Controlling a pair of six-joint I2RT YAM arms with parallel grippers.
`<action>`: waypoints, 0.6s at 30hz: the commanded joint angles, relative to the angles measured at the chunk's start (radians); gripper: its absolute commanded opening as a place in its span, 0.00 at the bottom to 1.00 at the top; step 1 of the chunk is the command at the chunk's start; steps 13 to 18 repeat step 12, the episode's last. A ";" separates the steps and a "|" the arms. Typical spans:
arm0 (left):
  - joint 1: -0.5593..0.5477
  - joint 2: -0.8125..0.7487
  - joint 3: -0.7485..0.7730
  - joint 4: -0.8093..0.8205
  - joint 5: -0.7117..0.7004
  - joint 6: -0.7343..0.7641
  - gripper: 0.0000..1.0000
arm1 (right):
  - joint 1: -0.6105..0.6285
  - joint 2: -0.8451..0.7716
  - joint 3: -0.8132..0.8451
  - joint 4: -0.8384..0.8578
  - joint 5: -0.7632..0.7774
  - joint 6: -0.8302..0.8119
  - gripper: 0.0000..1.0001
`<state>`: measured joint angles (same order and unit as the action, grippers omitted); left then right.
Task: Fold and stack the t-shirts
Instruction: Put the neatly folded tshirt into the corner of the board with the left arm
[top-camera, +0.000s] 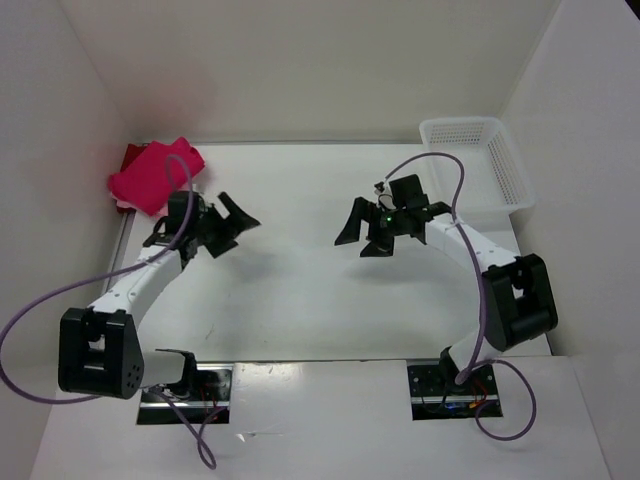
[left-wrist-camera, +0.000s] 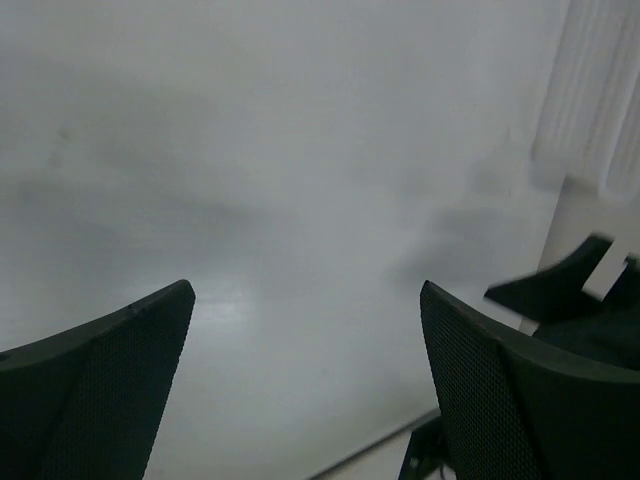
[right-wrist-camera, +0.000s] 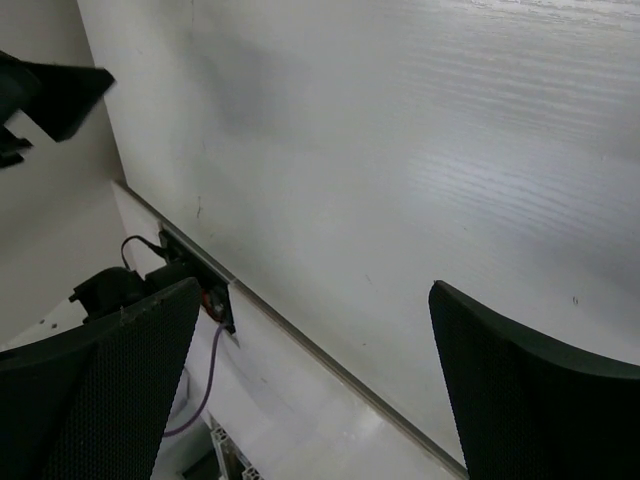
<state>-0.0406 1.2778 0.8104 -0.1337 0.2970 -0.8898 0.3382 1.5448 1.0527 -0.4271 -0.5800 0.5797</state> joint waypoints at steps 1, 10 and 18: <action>-0.119 0.000 0.018 -0.095 0.039 0.103 1.00 | 0.009 -0.084 -0.026 0.027 0.035 0.003 1.00; -0.252 -0.094 -0.040 -0.081 0.057 0.115 1.00 | 0.009 -0.244 -0.137 0.017 0.083 0.081 1.00; -0.252 -0.094 -0.040 -0.095 0.061 0.124 1.00 | 0.009 -0.274 -0.164 0.017 0.083 0.092 1.00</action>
